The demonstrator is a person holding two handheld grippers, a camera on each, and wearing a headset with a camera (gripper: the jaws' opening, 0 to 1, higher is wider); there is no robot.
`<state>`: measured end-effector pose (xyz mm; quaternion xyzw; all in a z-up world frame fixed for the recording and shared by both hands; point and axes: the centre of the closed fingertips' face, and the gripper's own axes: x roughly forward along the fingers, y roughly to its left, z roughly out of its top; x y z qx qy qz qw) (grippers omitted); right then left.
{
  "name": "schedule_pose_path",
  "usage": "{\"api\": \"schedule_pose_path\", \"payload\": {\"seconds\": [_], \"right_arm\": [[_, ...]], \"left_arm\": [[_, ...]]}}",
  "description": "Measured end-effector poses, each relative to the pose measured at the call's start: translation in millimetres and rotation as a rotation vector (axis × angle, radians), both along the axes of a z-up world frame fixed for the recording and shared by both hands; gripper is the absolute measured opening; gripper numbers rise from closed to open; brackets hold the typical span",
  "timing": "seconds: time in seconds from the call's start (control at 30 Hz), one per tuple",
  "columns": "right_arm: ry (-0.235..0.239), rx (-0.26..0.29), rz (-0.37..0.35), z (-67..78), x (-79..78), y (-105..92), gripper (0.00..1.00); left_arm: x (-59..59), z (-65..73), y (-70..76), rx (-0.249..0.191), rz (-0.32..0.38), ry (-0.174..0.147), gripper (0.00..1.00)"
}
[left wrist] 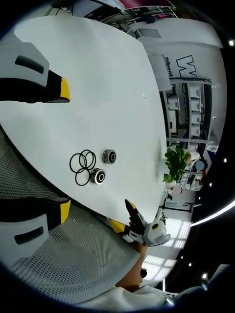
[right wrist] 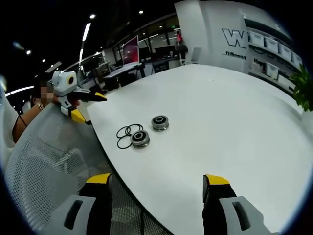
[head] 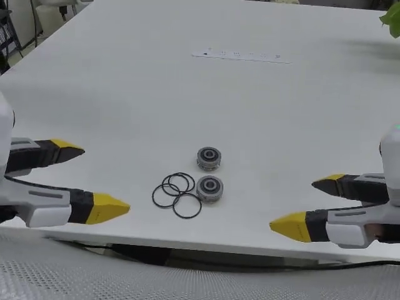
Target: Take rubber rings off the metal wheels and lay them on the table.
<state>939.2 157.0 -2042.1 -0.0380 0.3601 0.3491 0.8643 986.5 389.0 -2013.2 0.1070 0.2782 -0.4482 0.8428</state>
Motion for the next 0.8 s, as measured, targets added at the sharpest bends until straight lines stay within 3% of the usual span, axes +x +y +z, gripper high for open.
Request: {"api": "schedule_pose_path", "payload": {"seconds": [0.47, 0.8], "right_arm": [[0.001, -0.02, 0.059, -2.2, -8.1, 4.6, 0.74], [0.0, -0.017, 0.067, -2.4, -12.1, 2.7, 0.72]], "left_arm": [[1.7, -2.6, 7.6, 0.013, 0.047, 0.013, 0.78], [-3.9, -6.4, 6.3, 0.036, 0.048, 0.027, 0.77]]}}
